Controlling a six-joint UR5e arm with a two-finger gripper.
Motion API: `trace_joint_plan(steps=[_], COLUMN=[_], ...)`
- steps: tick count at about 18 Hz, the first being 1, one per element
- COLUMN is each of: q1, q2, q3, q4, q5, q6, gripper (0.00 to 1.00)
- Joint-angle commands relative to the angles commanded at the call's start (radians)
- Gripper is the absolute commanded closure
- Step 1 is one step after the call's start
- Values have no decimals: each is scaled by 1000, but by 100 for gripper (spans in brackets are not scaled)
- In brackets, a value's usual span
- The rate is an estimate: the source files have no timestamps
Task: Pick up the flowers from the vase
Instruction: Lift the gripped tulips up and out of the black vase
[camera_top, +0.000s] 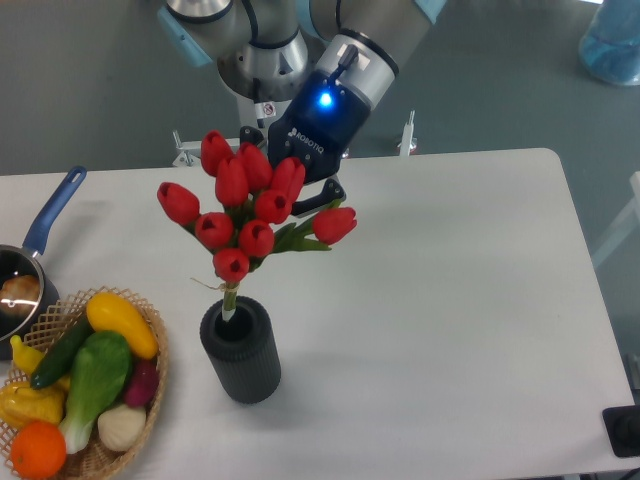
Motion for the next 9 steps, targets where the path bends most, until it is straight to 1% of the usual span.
trace_joint_plan(steps=[9], q1=[37], q2=[-9], q3=[32], q4=[0], q5=[-20], q6=[-20], gripper=[83])
